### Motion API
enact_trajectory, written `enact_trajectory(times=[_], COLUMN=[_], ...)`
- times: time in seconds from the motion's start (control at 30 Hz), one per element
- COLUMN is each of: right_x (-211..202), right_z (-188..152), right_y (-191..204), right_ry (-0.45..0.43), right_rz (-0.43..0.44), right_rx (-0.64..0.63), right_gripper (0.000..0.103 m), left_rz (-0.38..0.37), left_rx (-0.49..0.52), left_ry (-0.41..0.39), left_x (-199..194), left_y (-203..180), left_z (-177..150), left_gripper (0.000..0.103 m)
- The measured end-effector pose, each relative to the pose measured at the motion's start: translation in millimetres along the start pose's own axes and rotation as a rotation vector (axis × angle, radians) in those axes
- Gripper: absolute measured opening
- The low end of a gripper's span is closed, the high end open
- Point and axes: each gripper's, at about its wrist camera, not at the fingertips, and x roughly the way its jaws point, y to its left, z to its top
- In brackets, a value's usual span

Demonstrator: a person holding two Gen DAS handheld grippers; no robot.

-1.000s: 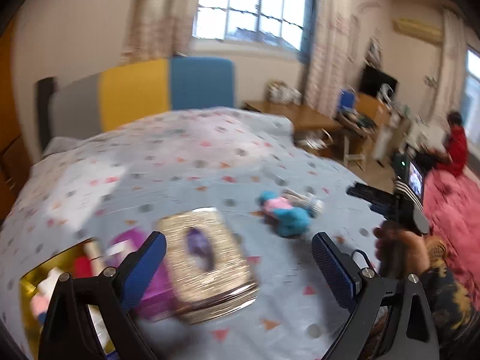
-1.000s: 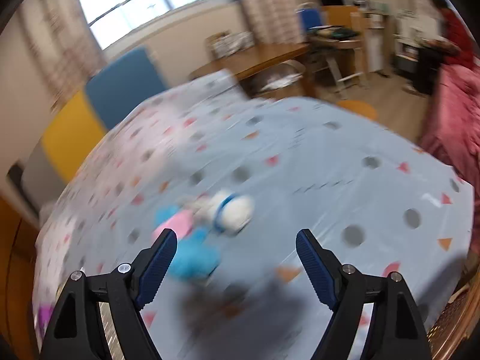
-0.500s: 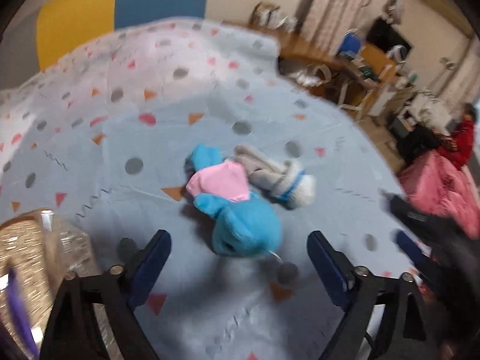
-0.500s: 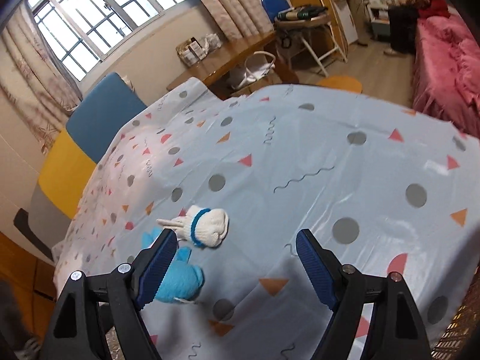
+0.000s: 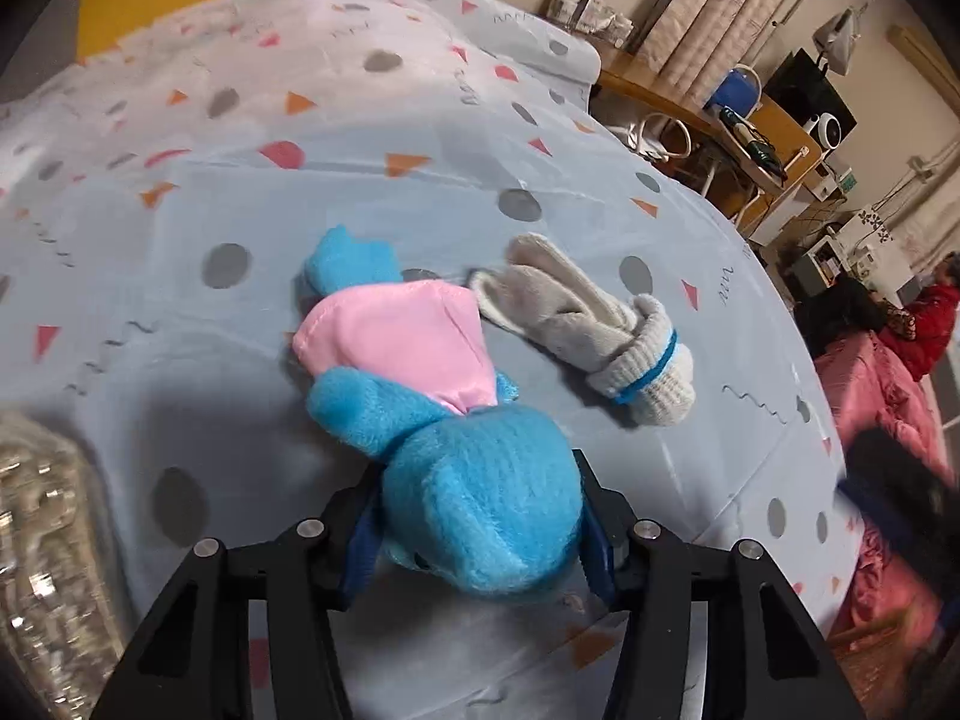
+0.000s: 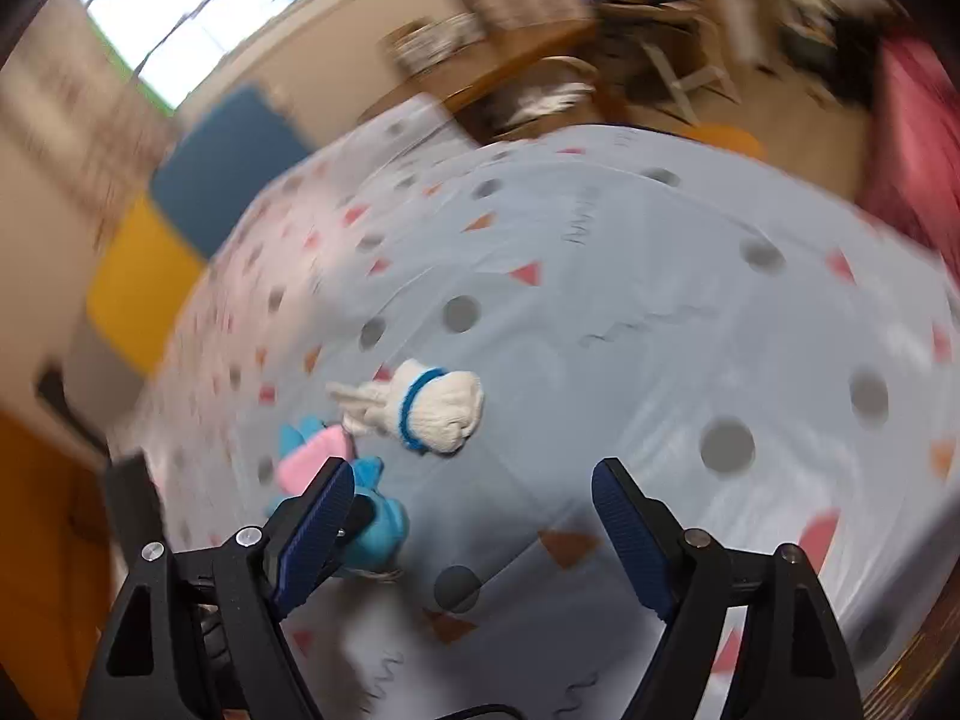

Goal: Organize soft objects
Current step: 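Move both tools to the blue plush toy and white glove bundle and grasp them, then carry the blue plush toy into the gold tray and open the left gripper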

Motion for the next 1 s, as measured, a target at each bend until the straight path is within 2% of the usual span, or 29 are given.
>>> enact_trajectory(times=[0.13,0.23,0.4,0.5,0.57,0.63,0.7,0.77,0.9,1.0], right_x=[22.8,56.9,101.3,124.2,136.8,135.6,129.4,122.1,112.1,106.5], right_z=[18.2,19.4,15.4,13.1,8.5,4.3,0.5,-6.9,-25.3,-43.8], right_y=[44.0,66.9,88.3,91.1,90.3,88.1,86.3,88.4,93.8,99.2], right_ry=[0.014,0.096,0.149,0.189,0.205,0.186,0.199,0.234,0.319,0.34], right_rz=[-0.064,-0.069,-0.145,-0.174,-0.201,-0.207,-0.177,-0.171,-0.094,-0.081], right_rx=[-0.381,-0.623,-0.806,-0.833,-0.833,-0.803,-0.76,-0.74,-0.685,-0.678], right_gripper=[0.083,0.083,0.083,0.083,0.046,0.042,0.04,0.04,0.04,0.041], left_rz=[0.025,0.03,0.047,0.052,0.061,0.062,0.059,0.05,0.05,0.073], left_rx=[-0.012,0.022,0.036,0.045,0.045,0.04,0.027,0.016,-0.035,-0.099], left_ry=[-0.029,-0.065,-0.086,-0.099,-0.103,-0.102,-0.105,-0.117,-0.153,-0.201], left_x=[-18.5,-32.0,-43.7,-48.4,-51.5,-55.2,-60.4,-70.9,-98.6,-130.9], left_y=[7.1,5.1,6.0,4.4,3.8,3.5,2.9,2.5,14.7,39.3], left_z=[-10.2,-11.9,-9.1,-8.3,-7.2,-5.3,-2.3,3.1,21.3,41.5], left_gripper=[0.056,0.056,0.056,0.056,0.056,0.056,0.056,0.056,0.057,0.057])
